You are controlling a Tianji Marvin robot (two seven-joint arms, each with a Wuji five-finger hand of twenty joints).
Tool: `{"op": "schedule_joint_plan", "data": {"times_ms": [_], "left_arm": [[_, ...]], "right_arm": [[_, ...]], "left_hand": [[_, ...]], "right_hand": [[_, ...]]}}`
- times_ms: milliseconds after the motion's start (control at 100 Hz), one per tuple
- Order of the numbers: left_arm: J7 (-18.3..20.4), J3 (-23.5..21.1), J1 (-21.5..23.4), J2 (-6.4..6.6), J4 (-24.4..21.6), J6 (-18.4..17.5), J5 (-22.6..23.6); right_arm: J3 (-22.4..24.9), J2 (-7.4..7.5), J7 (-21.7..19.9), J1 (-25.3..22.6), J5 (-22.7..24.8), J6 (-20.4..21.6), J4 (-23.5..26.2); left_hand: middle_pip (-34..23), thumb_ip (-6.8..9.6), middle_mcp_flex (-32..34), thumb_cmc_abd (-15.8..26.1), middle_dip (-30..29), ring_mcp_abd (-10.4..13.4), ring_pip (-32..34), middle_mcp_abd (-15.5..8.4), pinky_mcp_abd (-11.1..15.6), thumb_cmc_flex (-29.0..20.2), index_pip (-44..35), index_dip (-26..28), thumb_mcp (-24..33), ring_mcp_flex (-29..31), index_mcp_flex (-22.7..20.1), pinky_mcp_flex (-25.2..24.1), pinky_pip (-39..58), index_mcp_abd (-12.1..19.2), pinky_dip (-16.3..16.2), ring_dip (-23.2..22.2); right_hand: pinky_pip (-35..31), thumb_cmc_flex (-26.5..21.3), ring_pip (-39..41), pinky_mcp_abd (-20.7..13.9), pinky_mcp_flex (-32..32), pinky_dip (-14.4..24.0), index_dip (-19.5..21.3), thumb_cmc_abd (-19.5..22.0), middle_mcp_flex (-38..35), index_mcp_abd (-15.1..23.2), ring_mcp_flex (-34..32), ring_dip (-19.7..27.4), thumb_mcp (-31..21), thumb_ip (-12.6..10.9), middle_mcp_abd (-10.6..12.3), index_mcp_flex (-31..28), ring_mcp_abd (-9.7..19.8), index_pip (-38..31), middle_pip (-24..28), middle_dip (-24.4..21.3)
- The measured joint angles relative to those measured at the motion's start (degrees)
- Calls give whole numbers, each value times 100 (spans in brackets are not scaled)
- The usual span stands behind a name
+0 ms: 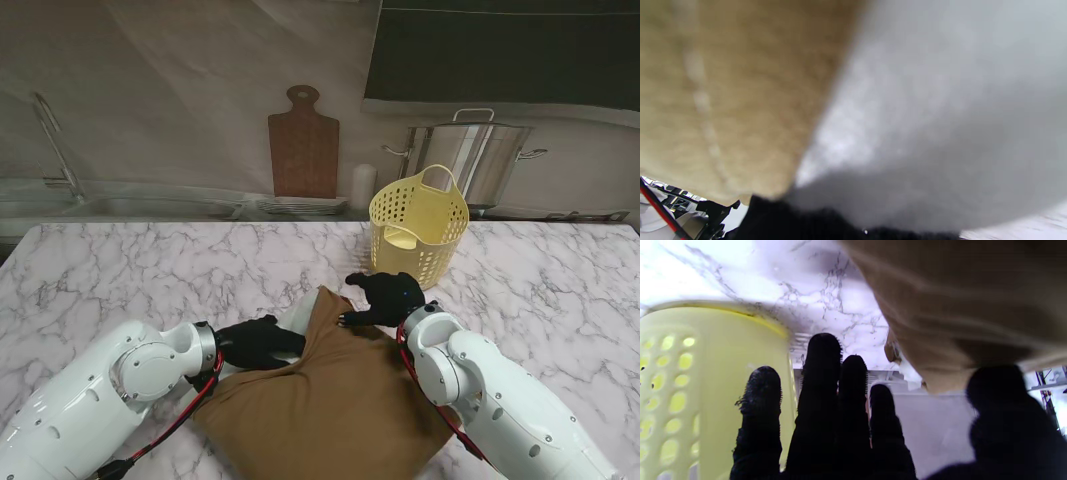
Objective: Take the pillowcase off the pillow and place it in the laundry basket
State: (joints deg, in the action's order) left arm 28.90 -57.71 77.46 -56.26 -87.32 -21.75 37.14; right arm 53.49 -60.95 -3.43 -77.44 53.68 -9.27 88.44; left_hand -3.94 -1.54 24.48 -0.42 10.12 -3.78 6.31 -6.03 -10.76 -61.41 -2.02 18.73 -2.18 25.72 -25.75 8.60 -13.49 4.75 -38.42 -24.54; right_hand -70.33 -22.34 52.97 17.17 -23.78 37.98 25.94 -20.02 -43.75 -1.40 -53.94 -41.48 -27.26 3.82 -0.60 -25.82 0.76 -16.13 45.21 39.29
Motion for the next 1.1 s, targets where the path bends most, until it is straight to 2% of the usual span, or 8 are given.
{"op": "schedule_joint_plan", "data": {"times_ms": [150,260,520,550,770,830,920,1100], "left_arm": [[0,-15,17,1,-16,1,20],[0,-22,29,0,-31,5,35],[76,-24,42,0,-85,47,47],[89,-24,45,0,-94,55,48],[199,-39,50,10,-147,147,57],[210,-37,47,12,-151,149,55],[210,-18,33,22,-149,149,44],[195,17,3,32,-130,141,33]], "right_arm": [[-130,-3,-121,88,129,51,-127],[-24,-33,-31,-10,151,64,-88],[792,-77,215,-731,593,609,278],[874,-68,204,-821,662,619,346],[1313,115,-216,-1295,939,944,573],[1296,130,-41,-1334,923,894,516],[1146,115,765,-1338,792,478,333],[1016,-36,650,-1233,-201,66,333]], "left_hand": [[0,0,-1,4,-1,2,-34,0,0,0,0,-1,0,-1,0,-1,0,0,0,6],[0,0,-1,8,-1,9,-46,0,4,0,0,-1,1,-1,0,-2,0,0,0,7],[0,0,-1,13,-1,175,-89,-173,137,0,0,-1,1,-4,0,-12,-102,145,0,8],[0,0,-1,14,-2,176,-89,-174,137,0,0,-1,1,-5,0,-12,-102,146,0,8],[4,0,-7,14,-48,183,-94,-170,137,0,0,-2,1,-53,1,-13,-103,146,0,10],[4,0,-8,14,-51,183,-96,-170,137,0,0,-2,1,-54,2,-13,-103,146,0,10],[4,0,-8,14,-51,183,-96,-169,137,0,0,-2,1,-54,2,-13,-103,146,0,10],[4,0,-8,14,-51,183,-96,-167,137,-1,0,-2,1,-54,2,-13,-103,146,0,10]], "right_hand": [[396,-1422,233,356,727,76,-280,14,614,1506,693,-86,1262,47,-16,-1807,215,-2812,163,833],[616,-1295,-411,365,1027,197,216,-407,892,1566,1283,-74,260,332,-126,-2402,86,-2962,-514,370],[888,-988,-1305,434,1094,199,820,-1207,576,728,1324,383,-2065,386,-5,-2805,-37,-2964,-712,12],[933,-1003,-1340,445,1094,198,1282,-1278,507,65,1320,391,-2341,294,-2,-3329,-59,-3823,-712,9],[1102,-1003,-1585,504,1094,135,1539,-1361,431,-88,1186,476,-2602,235,5,-3591,-62,-4352,-713,1],[1117,-973,-1656,504,1094,122,1549,-939,429,621,1110,477,-1890,235,5,-3259,-64,-4066,-851,-142],[1131,-501,-1732,504,1096,115,1428,-104,459,778,1112,520,-823,167,-18,-2249,-122,-2499,-1006,-392],[1240,379,-2440,513,1177,-72,493,477,771,-143,1192,1021,43,22,-298,-3,-452,76,-1603,-1199]]}}
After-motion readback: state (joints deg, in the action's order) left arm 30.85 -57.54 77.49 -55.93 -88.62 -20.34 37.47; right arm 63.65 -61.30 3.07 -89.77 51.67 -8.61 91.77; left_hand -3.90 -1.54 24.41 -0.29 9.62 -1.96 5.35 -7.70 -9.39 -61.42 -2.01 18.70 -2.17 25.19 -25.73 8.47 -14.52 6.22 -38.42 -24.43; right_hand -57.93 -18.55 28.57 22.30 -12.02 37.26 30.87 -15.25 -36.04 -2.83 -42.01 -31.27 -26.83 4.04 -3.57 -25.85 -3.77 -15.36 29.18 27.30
